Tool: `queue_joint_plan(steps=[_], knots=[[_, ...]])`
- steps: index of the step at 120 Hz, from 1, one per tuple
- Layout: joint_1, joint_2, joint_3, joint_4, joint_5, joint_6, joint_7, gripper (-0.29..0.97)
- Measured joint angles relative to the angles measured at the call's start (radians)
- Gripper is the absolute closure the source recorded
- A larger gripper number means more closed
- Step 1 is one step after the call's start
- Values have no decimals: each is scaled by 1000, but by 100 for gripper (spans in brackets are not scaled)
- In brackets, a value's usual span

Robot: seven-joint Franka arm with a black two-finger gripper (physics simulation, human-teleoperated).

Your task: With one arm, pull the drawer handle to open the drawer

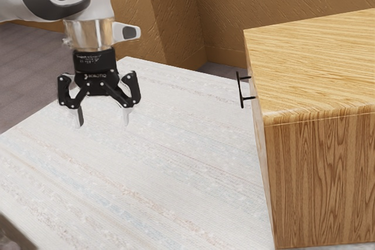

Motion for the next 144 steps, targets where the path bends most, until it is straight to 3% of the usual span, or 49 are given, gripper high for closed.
queue_joint_plan(steps=[35,56,64,120,130,136,144], knots=[[-9,-2,0,3,-1,184,-281,0],[-81,-115,-16,110,25,172,-423,0],[-32,-143,-44,121,33,166,-471,0],[-32,-143,-137,87,48,200,-695,0],[-111,-259,-125,-45,59,263,-718,0],[-285,-327,-15,-110,96,316,-730,0],[-612,-415,218,-140,177,380,-745,0]])
